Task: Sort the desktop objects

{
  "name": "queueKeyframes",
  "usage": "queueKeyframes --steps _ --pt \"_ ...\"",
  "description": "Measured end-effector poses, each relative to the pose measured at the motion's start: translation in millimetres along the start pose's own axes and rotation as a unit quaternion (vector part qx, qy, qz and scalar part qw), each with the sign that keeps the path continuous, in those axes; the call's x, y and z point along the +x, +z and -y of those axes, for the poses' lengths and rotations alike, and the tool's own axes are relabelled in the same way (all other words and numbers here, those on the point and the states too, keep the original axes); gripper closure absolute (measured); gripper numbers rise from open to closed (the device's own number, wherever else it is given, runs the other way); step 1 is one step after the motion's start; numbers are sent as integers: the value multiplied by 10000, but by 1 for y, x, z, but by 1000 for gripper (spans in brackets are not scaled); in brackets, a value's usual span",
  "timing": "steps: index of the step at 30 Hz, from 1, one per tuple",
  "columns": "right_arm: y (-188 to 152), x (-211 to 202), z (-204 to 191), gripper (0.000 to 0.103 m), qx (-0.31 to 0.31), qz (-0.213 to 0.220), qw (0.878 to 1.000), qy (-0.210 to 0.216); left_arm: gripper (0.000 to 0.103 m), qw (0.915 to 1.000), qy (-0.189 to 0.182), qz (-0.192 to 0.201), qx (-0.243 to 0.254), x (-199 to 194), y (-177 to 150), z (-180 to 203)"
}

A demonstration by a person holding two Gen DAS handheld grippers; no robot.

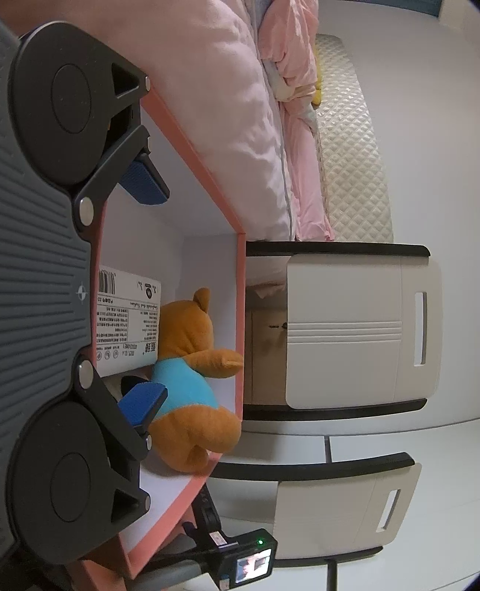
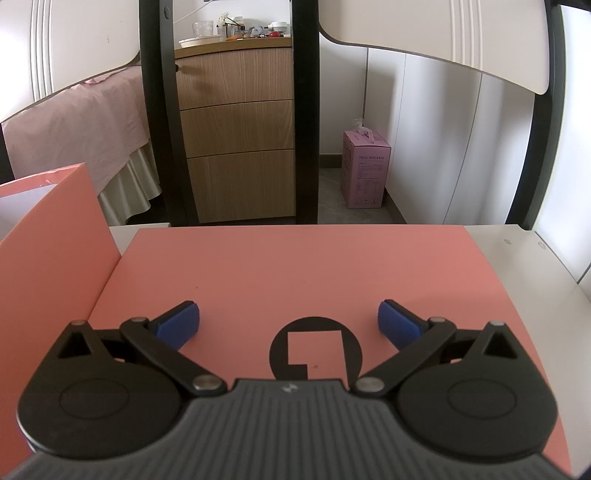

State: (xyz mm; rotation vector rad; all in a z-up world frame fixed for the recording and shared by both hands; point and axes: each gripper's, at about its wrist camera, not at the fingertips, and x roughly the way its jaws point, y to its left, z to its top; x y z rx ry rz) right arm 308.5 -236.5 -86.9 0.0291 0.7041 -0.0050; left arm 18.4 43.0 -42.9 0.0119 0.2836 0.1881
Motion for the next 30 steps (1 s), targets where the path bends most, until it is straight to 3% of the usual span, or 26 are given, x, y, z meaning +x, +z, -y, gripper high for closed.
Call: queueKeyframes --steps 30 --pt "0 0 1 0 -1 -6 10000 5 0 10000 -7 11 -34 0 0 -2"
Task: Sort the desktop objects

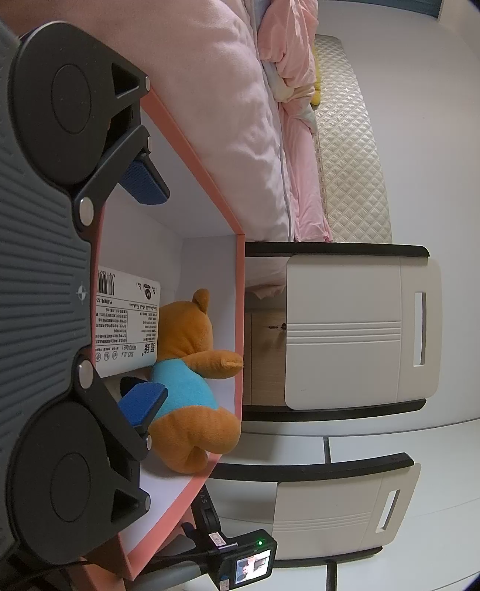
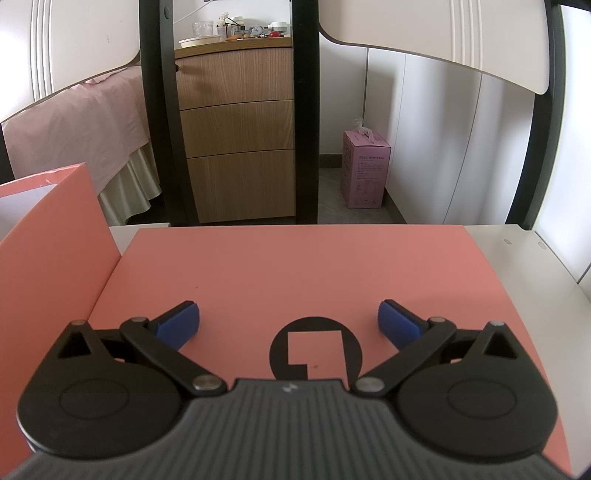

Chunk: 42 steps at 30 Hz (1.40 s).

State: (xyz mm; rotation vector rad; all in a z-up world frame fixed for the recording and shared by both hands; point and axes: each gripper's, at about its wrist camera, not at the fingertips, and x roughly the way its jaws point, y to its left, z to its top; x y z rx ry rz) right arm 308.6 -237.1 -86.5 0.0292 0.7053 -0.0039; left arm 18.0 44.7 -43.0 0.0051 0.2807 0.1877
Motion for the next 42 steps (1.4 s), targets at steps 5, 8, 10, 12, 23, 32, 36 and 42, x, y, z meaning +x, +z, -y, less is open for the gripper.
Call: queueKeyframes --steps 5,8,10,12,23,32,36,42 --pt "0 0 0 0 2 -2 10000 0 0 10000 -2 4 -7 0 0 0" --pt "0 0 0 0 2 -2 10000 -1 0 10000 2 2 0 0 0 0" --pt "0 0 0 0 2 -3 10000 -1 0 10000 3 2 -10 0 0 0" --pt "0 0 0 0 2 -4 10000 -1 0 10000 4 1 -13 0 0 0" --pt "0 0 0 0 4 -8 10000 -3 0 10000 -6 4 -58 -1 0 -4" --pt "0 0 0 0 6 -10 10000 -5 0 10000 -19 -13 -94 -1 1 -4" --pt "0 0 0 0 5 -10 10000 -4 0 9999 -37 -15 -113 0 2 -4" --pt "0 -1 0 0 6 -10 10000 -4 0 9999 -44 -18 -128 1 2 -4"
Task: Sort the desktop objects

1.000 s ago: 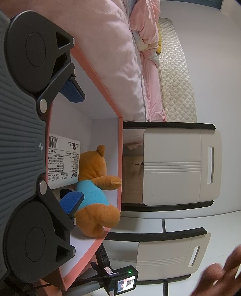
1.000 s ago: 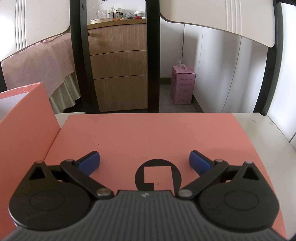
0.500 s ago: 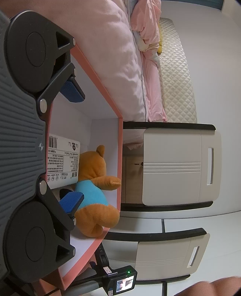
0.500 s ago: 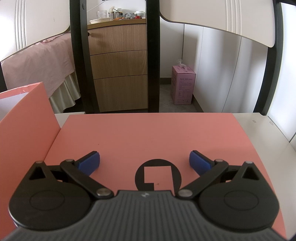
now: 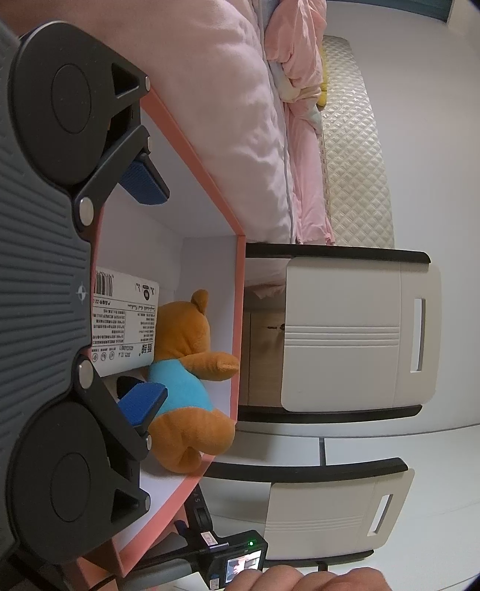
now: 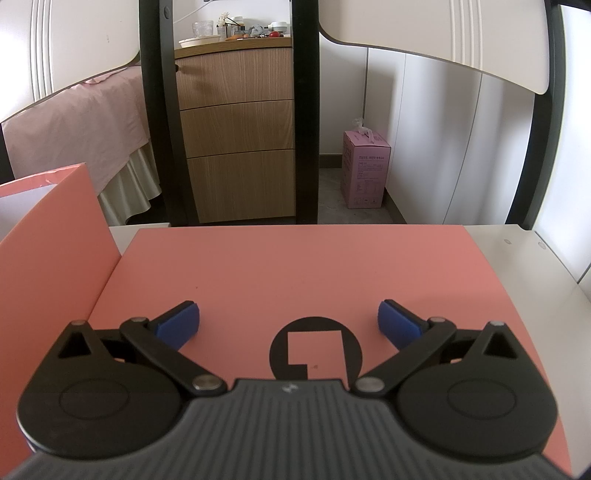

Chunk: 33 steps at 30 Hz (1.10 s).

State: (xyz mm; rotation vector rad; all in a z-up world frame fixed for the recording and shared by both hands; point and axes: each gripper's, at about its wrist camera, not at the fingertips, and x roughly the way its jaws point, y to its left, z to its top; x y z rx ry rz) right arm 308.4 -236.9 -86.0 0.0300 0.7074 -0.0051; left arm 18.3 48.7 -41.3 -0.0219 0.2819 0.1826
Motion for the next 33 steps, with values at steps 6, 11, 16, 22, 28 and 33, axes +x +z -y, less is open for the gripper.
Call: queueKeyframes --steps 6,11,16,22,28,33 --pt "0 0 1 0 1 -2 10000 -1 0 10000 0 0 18 1 0 1" --pt "0 0 0 0 0 -2 10000 -1 0 10000 2 3 15 0 0 1" --pt "0 0 0 0 0 -2 10000 -1 0 10000 -5 6 28 0 0 1" --pt "0 0 0 0 2 -6 10000 -2 0 10000 -11 5 36 -1 0 1" --pt "0 0 0 0 3 -10 10000 -3 0 10000 -10 4 37 -1 0 0" --pt "0 0 0 0 3 -10 10000 -3 0 10000 -13 7 45 -1 0 1"
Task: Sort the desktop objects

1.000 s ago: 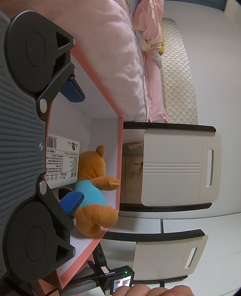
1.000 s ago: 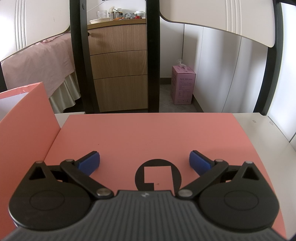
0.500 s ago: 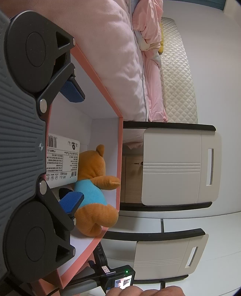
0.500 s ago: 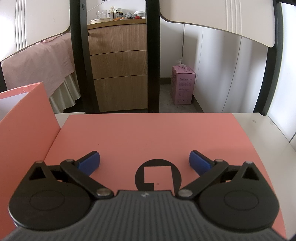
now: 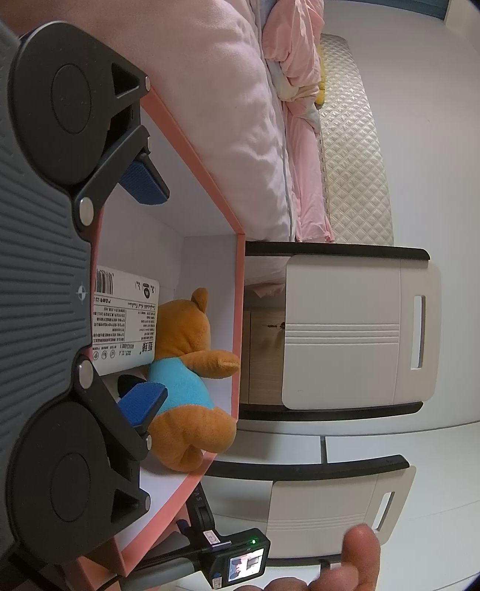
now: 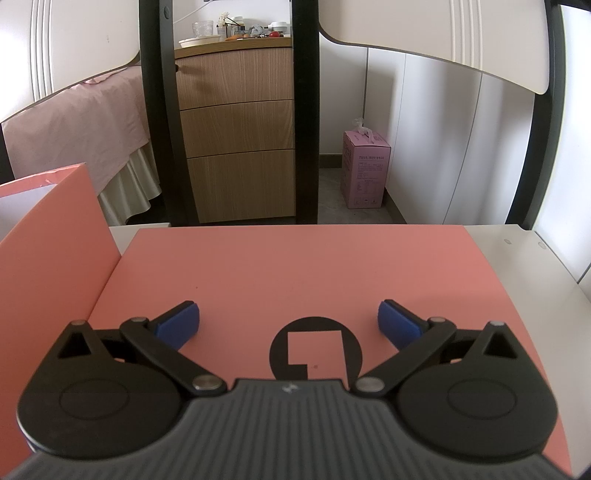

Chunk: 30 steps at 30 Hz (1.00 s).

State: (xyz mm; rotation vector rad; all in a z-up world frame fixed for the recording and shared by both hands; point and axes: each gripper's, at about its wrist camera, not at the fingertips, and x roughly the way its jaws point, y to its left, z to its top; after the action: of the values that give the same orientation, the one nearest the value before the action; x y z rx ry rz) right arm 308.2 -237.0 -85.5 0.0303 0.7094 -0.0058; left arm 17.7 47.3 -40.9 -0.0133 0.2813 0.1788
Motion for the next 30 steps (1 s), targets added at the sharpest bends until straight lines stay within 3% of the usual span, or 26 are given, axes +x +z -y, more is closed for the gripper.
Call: queueKeyframes --steps 30 --pt "0 0 0 0 2 -10 10000 -3 0 9999 -70 3 -87 -1 2 -3"
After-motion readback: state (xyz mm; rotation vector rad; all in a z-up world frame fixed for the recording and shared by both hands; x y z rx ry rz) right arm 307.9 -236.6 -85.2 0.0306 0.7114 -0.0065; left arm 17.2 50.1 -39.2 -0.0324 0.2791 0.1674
